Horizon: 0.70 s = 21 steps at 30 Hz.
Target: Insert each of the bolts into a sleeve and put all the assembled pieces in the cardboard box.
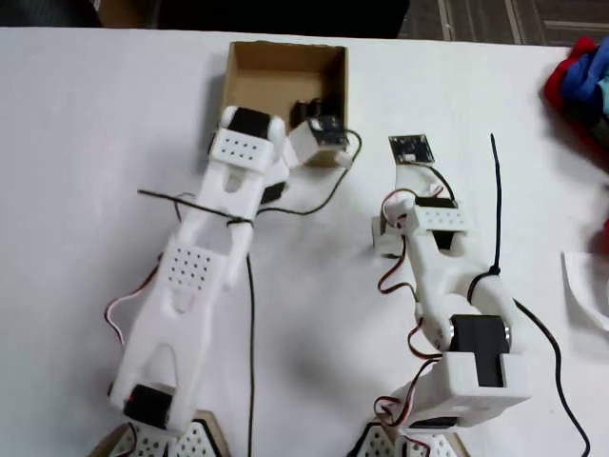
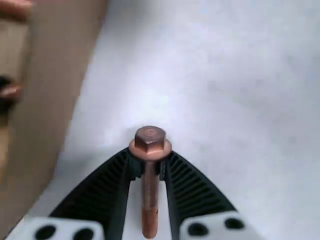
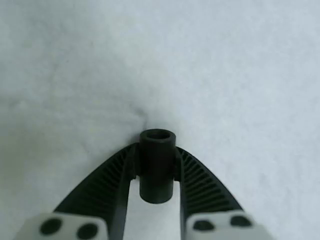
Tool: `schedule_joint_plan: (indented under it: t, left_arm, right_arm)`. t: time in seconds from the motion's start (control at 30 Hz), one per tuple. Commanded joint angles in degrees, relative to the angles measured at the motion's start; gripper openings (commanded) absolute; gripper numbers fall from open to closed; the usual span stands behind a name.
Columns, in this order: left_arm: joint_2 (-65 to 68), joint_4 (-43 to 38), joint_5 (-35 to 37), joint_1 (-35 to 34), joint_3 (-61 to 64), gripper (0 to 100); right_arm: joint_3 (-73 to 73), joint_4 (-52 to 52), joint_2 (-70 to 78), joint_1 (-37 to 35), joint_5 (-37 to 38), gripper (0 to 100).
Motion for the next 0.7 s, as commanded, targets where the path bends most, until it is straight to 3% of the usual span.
schedule_joint_plan:
  t: [0.0, 0.3, 0.67]
  left_arm:
    - [-6.95, 1.67, 9.93, -2.11, -6.73, 2]
    - [-25.49, 1.76, 32.79, -7.21, 0.31, 2]
    - [-63.82, -0.44, 37.80, -5.01, 34.77, 3]
  right_arm:
    - [-1.67, -0.84, -3.21, 0.57, -0.70, 2.4]
    - [-1.76, -0.48, -3.47, 0.57, -0.70, 2.4]
    - [0.70, 7.43, -19.82, -8.48, -0.88, 2.4]
